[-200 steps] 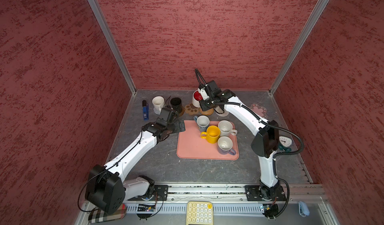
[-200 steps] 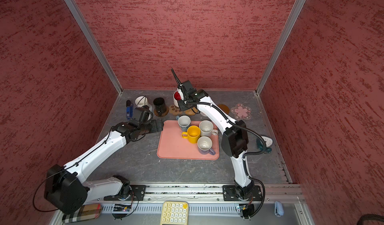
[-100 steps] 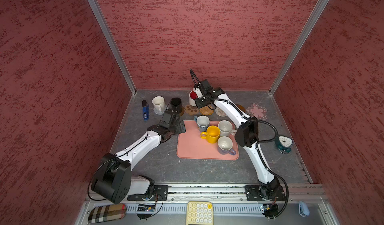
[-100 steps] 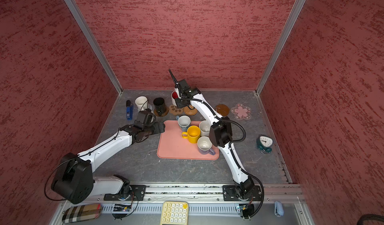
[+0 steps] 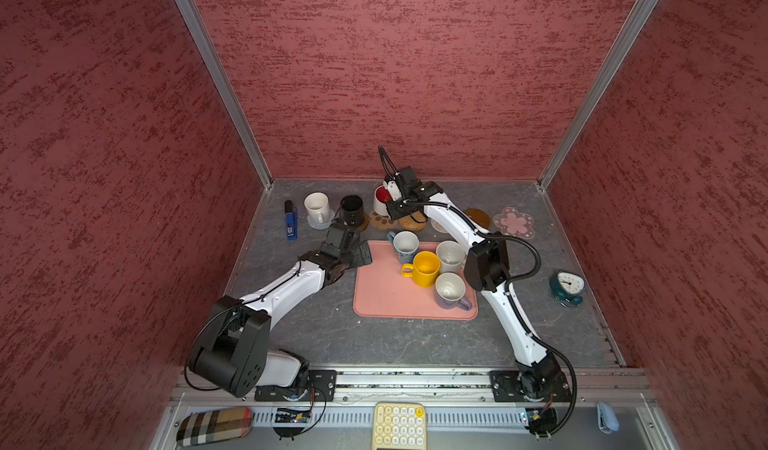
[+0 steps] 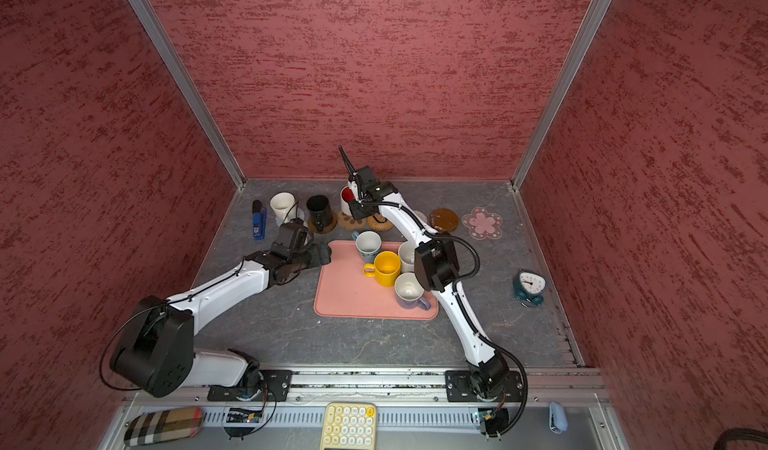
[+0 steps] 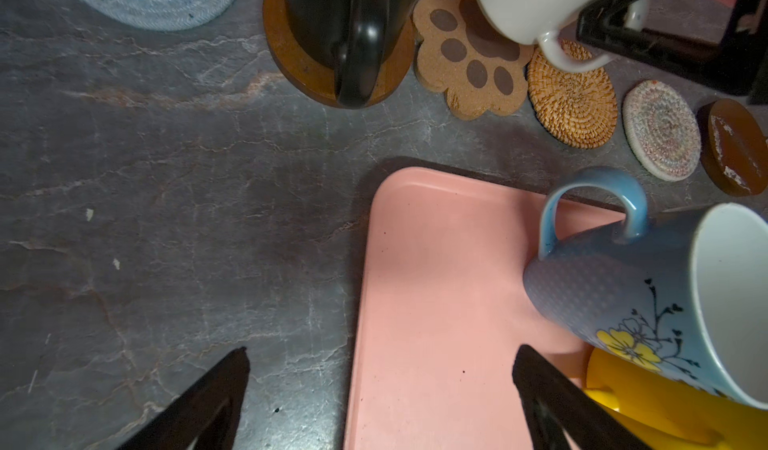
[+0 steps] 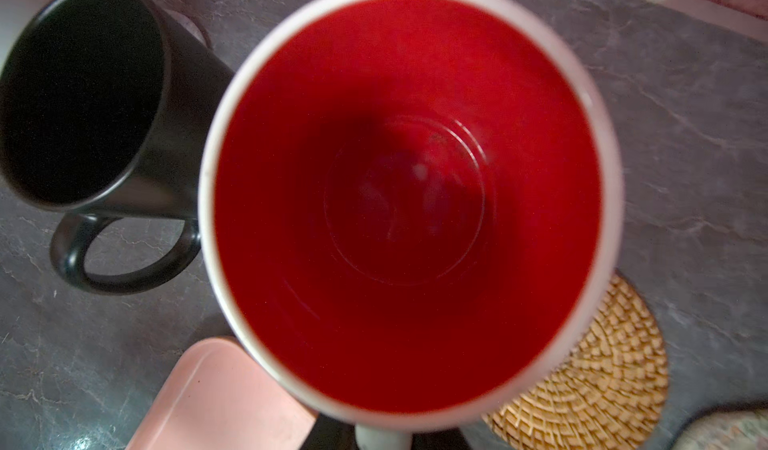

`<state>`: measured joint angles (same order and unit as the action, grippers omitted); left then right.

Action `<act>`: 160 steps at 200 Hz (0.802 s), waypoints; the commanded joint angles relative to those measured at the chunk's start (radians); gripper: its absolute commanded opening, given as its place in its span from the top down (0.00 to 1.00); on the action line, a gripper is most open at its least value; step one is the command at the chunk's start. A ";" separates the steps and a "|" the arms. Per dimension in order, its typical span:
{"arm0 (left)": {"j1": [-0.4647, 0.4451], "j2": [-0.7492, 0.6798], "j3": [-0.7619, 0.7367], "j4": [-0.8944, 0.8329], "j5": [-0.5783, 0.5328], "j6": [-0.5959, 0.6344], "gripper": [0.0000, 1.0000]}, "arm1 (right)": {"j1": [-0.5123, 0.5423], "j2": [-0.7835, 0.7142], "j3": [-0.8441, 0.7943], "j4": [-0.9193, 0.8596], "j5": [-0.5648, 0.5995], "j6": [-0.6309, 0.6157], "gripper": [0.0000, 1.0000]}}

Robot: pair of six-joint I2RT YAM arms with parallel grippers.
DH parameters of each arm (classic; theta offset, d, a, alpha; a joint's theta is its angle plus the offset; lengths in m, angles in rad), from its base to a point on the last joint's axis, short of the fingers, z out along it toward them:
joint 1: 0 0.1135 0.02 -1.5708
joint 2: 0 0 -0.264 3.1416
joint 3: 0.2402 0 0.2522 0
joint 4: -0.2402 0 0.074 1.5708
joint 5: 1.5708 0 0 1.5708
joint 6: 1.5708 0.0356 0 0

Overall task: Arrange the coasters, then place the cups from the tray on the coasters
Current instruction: 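Lower the red-lined mug onto the paw-shaped coaster and open the right gripper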

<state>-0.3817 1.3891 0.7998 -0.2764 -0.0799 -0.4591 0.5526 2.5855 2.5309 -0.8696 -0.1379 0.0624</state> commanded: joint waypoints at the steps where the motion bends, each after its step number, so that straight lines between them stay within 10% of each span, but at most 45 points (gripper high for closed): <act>1: 0.015 -0.014 -0.010 0.017 -0.003 -0.006 0.01 | -0.005 -0.002 0.053 0.112 -0.025 -0.022 1.00; 160: 0.029 0.001 -0.012 0.022 0.014 -0.014 0.01 | -0.005 0.019 0.052 0.067 -0.028 -0.052 1.00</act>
<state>-0.3595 1.3888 0.7982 -0.2718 -0.0715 -0.4641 0.5526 2.6129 2.5309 -0.8379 -0.1440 0.0448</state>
